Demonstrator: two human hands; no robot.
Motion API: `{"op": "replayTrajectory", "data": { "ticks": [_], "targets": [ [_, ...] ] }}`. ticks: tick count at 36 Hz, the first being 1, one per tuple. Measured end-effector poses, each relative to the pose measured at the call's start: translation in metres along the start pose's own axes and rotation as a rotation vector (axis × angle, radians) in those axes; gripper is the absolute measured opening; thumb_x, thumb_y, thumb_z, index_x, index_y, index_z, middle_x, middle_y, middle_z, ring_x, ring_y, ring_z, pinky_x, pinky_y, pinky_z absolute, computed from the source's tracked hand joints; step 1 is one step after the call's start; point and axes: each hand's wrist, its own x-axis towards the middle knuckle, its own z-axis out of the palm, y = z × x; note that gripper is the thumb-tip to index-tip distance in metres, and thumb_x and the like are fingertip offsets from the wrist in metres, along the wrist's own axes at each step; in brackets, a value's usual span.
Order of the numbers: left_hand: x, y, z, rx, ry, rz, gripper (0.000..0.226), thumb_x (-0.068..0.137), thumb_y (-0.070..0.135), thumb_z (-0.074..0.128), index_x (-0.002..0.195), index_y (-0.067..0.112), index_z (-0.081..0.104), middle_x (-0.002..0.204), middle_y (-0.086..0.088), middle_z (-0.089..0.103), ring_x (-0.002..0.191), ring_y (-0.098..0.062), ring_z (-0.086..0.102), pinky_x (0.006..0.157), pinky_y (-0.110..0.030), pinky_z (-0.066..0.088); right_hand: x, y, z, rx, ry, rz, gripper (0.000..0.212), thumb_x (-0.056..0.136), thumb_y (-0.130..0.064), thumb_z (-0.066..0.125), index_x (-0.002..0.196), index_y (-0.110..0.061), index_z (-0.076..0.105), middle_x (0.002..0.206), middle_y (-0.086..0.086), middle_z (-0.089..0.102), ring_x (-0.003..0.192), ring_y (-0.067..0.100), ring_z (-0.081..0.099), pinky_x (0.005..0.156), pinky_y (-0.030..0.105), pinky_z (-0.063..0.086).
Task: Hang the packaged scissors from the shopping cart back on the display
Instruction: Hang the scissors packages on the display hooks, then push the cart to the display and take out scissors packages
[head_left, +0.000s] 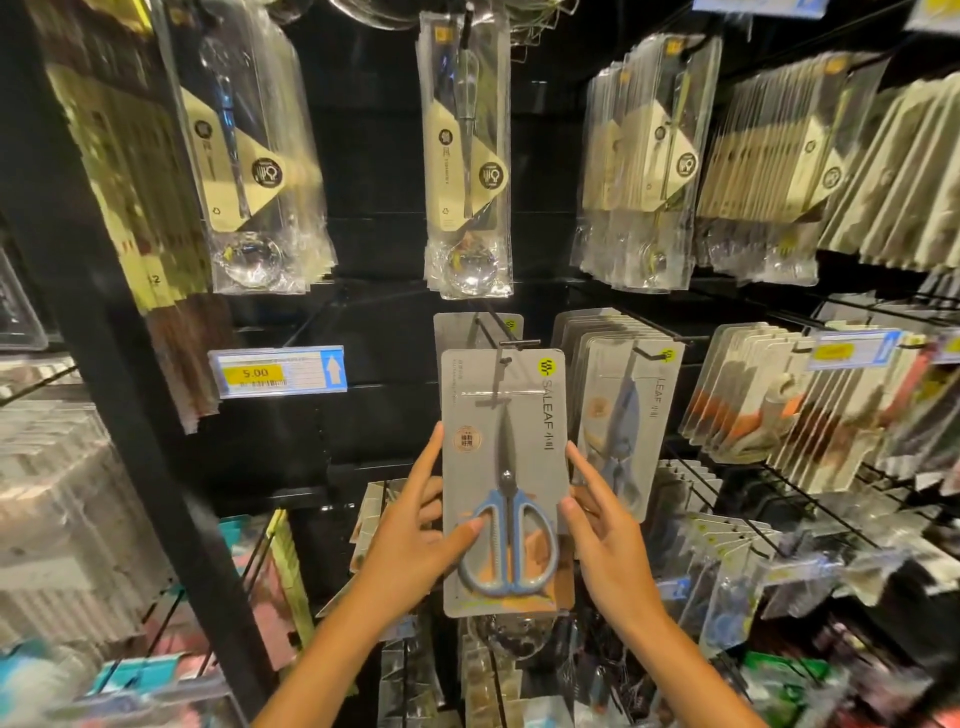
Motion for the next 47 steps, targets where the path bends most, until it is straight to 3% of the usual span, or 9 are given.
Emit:
{"op": "replayTrajectory", "data": {
  "ticks": [2, 8, 12, 21, 27, 33, 36, 39, 47],
  "targets": [
    [0.006, -0.003, 0.0, 0.013, -0.007, -0.014, 0.1, 0.085, 0.027, 0.078, 0.152, 0.057, 0.01, 0.131, 0.014, 0.06, 0.119, -0.007, 0.063, 0.094, -0.035, 0.058, 0.007, 0.007, 0.001, -0.042, -0.041, 0.01, 0.057, 0.105, -0.018, 0.05, 0.15, -0.048, 0.032, 0.119, -0.018, 0.069, 0.107, 0.003, 0.066, 0.088, 0.035, 0.055],
    [0.032, -0.013, 0.0, 0.096, -0.047, -0.041, 0.098, 0.092, 0.022, 0.07, 0.153, 0.053, -0.001, 0.136, 0.019, 0.052, 0.118, 0.001, 0.06, 0.089, -0.013, 0.052, 0.037, 0.027, 0.01, -0.165, -0.209, 0.015, 0.078, 0.1, -0.05, 0.051, 0.149, -0.063, -0.007, 0.142, -0.023, 0.042, 0.121, -0.007, 0.044, 0.101, 0.021, 0.035],
    [0.058, -0.02, -0.001, 0.127, -0.031, -0.068, 0.099, 0.094, 0.021, 0.069, 0.155, 0.049, -0.003, 0.143, 0.014, 0.049, 0.12, -0.001, 0.059, 0.085, -0.01, 0.051, 0.064, 0.038, 0.018, -0.247, -0.236, -0.044, 0.088, 0.1, -0.051, 0.051, 0.151, -0.053, -0.02, 0.159, -0.034, -0.01, 0.14, -0.021, 0.003, 0.113, 0.021, 0.018],
    [0.113, -0.034, -0.009, 0.232, 0.009, -0.107, 0.1, 0.092, 0.025, 0.07, 0.147, 0.059, -0.007, 0.148, 0.004, 0.046, 0.129, -0.014, 0.055, 0.108, -0.037, 0.048, 0.127, 0.062, 0.042, -0.264, -0.26, -0.017, 0.101, 0.102, -0.032, 0.057, 0.149, -0.046, -0.031, 0.169, -0.008, -0.001, 0.149, 0.009, 0.021, 0.107, 0.022, 0.027],
    [0.137, -0.049, -0.008, 0.231, 0.055, -0.12, 0.099, 0.092, 0.02, 0.072, 0.151, 0.052, -0.002, 0.123, 0.025, 0.05, 0.105, 0.021, 0.056, 0.082, -0.005, 0.049, 0.149, 0.073, 0.052, -0.247, -0.252, 0.025, 0.105, 0.097, -0.019, 0.063, 0.156, -0.032, -0.023, 0.166, -0.005, 0.011, 0.137, -0.003, 0.021, 0.108, 0.018, 0.024],
    [0.131, -0.054, -0.009, 0.292, 0.111, -0.141, 0.093, 0.092, 0.017, 0.072, 0.156, 0.044, 0.009, 0.127, 0.03, 0.045, 0.114, 0.014, 0.051, 0.089, -0.01, 0.05, 0.146, 0.083, 0.049, -0.243, -0.179, 0.007, 0.091, 0.098, -0.023, 0.065, 0.162, -0.021, 0.001, 0.159, -0.002, 0.02, 0.12, -0.017, 0.025, 0.087, -0.01, 0.025],
    [0.112, -0.056, -0.013, 0.395, 0.108, -0.175, 0.084, 0.094, 0.022, 0.068, 0.157, 0.043, 0.016, 0.149, 0.016, 0.036, 0.126, 0.005, 0.041, 0.103, -0.017, 0.038, 0.134, 0.087, 0.047, -0.238, -0.151, -0.017, 0.084, 0.095, -0.023, 0.068, 0.16, -0.027, 0.015, 0.16, -0.007, 0.019, 0.138, -0.003, 0.027, 0.109, 0.007, 0.027],
    [0.089, -0.06, -0.019, 0.53, 0.087, -0.164, 0.075, 0.097, 0.026, 0.064, 0.157, 0.04, 0.022, 0.159, 0.013, 0.029, 0.137, 0.003, 0.033, 0.113, -0.02, 0.03, 0.12, 0.087, 0.043, -0.236, -0.193, -0.063, 0.07, 0.095, -0.02, 0.068, 0.154, -0.03, 0.032, 0.157, -0.011, 0.028, 0.139, 0.0, 0.033, 0.106, 0.001, 0.028],
    [0.009, -0.058, -0.037, 0.827, 0.045, -0.124, 0.06, 0.101, 0.038, 0.054, 0.155, 0.039, 0.028, 0.157, 0.017, 0.032, 0.146, 0.001, 0.026, 0.121, -0.035, 0.029, 0.087, 0.085, 0.046, -0.32, -0.551, -0.192, 0.04, 0.099, -0.033, 0.06, 0.138, -0.04, 0.053, 0.141, -0.024, 0.049, 0.135, -0.006, 0.041, 0.117, 0.025, 0.034]
  ]
}}
